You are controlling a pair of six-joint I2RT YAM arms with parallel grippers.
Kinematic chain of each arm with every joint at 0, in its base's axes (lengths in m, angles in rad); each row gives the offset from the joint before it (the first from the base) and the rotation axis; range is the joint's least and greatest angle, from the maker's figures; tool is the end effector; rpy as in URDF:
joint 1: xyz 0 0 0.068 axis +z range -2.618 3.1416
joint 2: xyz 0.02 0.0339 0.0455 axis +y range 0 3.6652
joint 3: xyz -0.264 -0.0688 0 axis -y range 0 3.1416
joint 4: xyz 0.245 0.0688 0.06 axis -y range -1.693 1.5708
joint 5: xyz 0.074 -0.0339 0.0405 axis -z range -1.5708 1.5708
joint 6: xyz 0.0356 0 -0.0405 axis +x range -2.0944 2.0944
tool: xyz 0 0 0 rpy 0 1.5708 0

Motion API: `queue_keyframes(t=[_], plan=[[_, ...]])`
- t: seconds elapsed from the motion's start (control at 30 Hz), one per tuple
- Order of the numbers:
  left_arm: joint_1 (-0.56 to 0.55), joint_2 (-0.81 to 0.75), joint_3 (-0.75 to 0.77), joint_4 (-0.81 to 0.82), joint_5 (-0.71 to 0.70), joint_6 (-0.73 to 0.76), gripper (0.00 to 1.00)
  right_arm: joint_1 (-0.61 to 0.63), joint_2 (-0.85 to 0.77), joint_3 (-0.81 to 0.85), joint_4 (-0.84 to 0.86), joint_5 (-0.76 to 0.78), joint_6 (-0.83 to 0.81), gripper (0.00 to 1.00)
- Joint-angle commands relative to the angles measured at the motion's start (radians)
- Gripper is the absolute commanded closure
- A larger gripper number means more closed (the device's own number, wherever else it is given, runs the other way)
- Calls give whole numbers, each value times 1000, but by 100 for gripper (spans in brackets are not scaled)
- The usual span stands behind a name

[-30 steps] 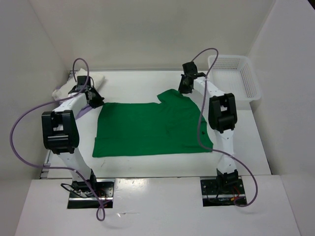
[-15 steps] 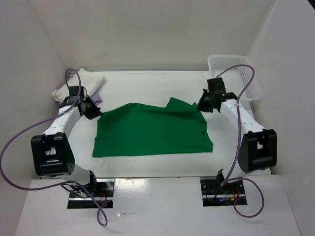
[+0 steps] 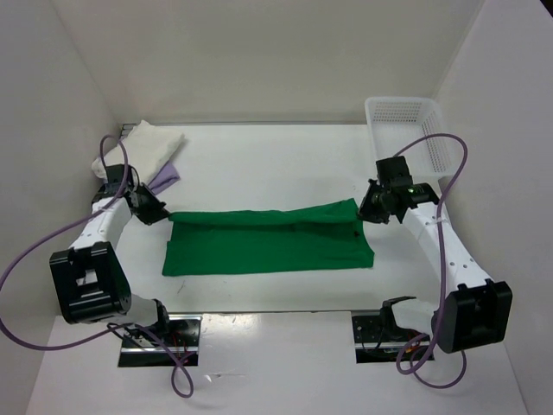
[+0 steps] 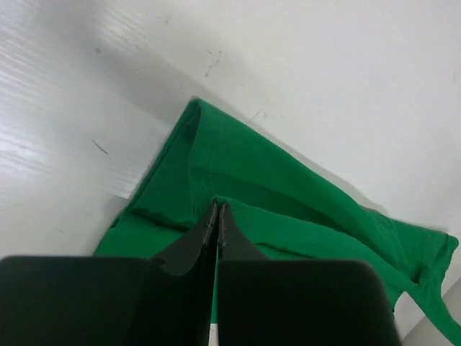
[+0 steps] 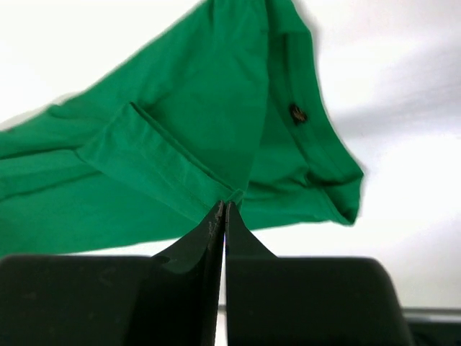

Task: Fold and stack the t-shirts
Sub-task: Fold the other side of the tshirt into a rectangle

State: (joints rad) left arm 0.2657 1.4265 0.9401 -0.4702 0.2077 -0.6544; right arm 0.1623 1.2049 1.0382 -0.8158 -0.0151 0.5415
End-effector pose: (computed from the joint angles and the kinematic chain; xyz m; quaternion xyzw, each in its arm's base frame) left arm 0.2812 0.0689 0.2243 -0.3929 0.8634 -0.1550 0.2759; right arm 0.2347 0.0390 0.2874 0.1782 0.9403 0.1067 0.2697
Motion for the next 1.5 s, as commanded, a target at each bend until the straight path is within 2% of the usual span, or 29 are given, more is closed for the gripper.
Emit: queue_keyframes(t=[0.0,0.07,0.17,0.27,0.33,0.37,0.4,0.47,0.5,0.6,0.63,0.67,0.8,0.83,0.87,1.0,1.03,1.13,1.37,1.47], plan=[[30,-35,-12,-16,27,24,100,-1,-19,-4,-109,4,-2,96],[55,-24,-44,-16,79,24,99,-1,-44,-13,-123,18,11,96],[67,-15,-54,-16,104,24,86,-1,-54,-13,-170,18,11,91],[93,-53,-54,-25,113,12,85,8,-88,-13,-197,27,0,90],[115,-125,-54,-25,113,-4,83,8,-100,-4,-207,36,0,79],[115,-148,-43,-25,113,-16,73,8,-100,5,-207,37,0,70],[115,-182,-43,-25,113,-16,70,8,-100,5,-207,37,0,62],[115,-207,-53,-25,122,-27,68,8,-91,32,-172,21,0,62],[115,-225,-54,-25,122,-37,68,8,-82,33,-145,6,0,64],[87,-244,-98,17,116,-47,68,54,-27,23,-11,-39,18,86],[75,-244,-112,36,128,-47,67,75,22,13,22,-39,31,100],[44,-244,-124,79,146,-56,66,103,48,13,100,-39,50,100],[-92,-178,-135,151,86,-89,65,239,247,46,257,16,71,100],[-141,-119,-117,162,85,-90,65,252,280,63,282,36,71,86],[-161,-83,-106,162,85,-90,65,261,312,74,300,55,71,81],[-230,80,-60,173,114,-99,69,279,436,129,366,79,61,68],[-230,110,-60,173,114,-109,75,279,473,129,366,79,61,63],[-243,111,-107,194,114,-133,80,301,518,140,376,99,51,57],[-243,132,-150,153,114,-133,84,310,585,151,397,104,32,56],[-243,101,-159,122,114,-133,90,330,585,151,386,115,32,58]])
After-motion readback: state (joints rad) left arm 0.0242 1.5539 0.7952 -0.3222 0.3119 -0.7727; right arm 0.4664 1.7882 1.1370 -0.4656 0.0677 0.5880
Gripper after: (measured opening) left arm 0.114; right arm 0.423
